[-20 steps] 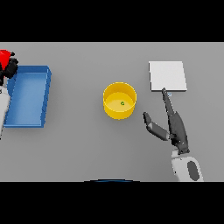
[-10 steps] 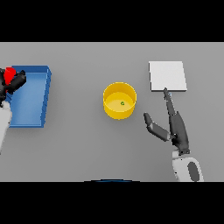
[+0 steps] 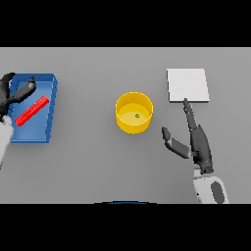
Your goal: Pick up the red beaker and tilt it to pour out 1 green nut into yellow bowl. Pick up the yellow bowl and place it on the metallic measuring scale.
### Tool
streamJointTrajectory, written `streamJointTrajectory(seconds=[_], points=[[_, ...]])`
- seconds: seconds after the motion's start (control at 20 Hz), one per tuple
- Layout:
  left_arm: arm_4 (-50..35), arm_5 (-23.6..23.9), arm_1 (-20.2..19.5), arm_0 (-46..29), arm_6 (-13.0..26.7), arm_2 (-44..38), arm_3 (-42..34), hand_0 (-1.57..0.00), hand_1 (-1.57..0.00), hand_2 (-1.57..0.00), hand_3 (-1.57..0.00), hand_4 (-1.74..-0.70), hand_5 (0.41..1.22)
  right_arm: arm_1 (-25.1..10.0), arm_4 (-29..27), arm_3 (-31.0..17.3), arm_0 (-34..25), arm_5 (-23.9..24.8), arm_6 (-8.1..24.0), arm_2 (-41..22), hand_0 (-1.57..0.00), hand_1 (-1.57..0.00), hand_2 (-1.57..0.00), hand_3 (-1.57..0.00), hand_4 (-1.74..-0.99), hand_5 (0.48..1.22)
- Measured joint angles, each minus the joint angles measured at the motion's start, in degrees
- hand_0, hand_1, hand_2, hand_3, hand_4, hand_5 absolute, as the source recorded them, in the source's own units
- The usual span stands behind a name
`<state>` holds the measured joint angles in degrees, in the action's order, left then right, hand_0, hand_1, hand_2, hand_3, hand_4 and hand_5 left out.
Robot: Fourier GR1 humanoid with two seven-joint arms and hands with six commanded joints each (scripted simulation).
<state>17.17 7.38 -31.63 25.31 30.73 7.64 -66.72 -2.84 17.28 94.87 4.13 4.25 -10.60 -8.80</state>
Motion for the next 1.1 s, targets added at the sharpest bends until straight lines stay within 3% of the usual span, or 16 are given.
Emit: streamJointTrajectory(seconds=[0.2, 0.25, 0.3, 0.55, 0.85, 1.1], points=[[0.1, 1.2, 0.47, 0.59, -2.61, -0.33, 1.15, -0.08, -0.07, -0.07, -0.07, -0.77, 0.655, -1.0, 2.41, 0.23, -0.46, -0.27, 4.3, -0.91, 0.0, 0.0, 0.0, 0.0, -1.014, 0.666], [0.21, 1.55, 0.62, 0.95, -3.07, -0.38, 1.57, -0.07, -0.05, -0.06, -0.05, -0.76, 0.657, -2.56, 2.07, 0.38, -1.28, -2.38, 3.25, -1.28, 0.0, 0.0, 0.0, 0.0, -1.005, 0.669], [0.43, 1.81, 0.69, 0.8, -3.72, -0.19, 1.35, -0.05, -0.04, -0.04, -0.04, -0.76, 0.659, -3.64, 2.56, 0.08, -2.62, -4.17, 4.13, -2.07, 0.0, 0.0, 0.0, 0.0, -1.022, 0.674], [0.04, 1.63, 1.04, 1.53, -4.42, -0.04, 1.21, -0.02, -0.01, -0.01, -0.01, -0.74, 0.673, -13.83, 12.63, -4.02, -14.63, -11.95, 7.66, -7.35, 0.0, 0.0, 0.0, 0.0, -1.151, 0.672], [0.04, 1.41, 0.54, 0.64, -3.68, 0.03, 0.72, 0.0, 0.0, 0.0, 0.0, -0.74, 0.696, -20.0, 22.01, -10.36, -26.05, -19.24, 3.45, -15.57, 0.0, 0.0, 0.0, 0.0, -1.225, 0.684], [0.07, 0.71, -0.23, 0.92, -3.51, 0.02, 0.62, 0.0, 0.0, 0.0, 0.0, -0.74, 0.704, -22.75, 28.98, -16.32, -34.4, -23.47, -1.05, -22.63, 0.0, 0.0, 0.0, 0.0, -1.215, 0.711]])
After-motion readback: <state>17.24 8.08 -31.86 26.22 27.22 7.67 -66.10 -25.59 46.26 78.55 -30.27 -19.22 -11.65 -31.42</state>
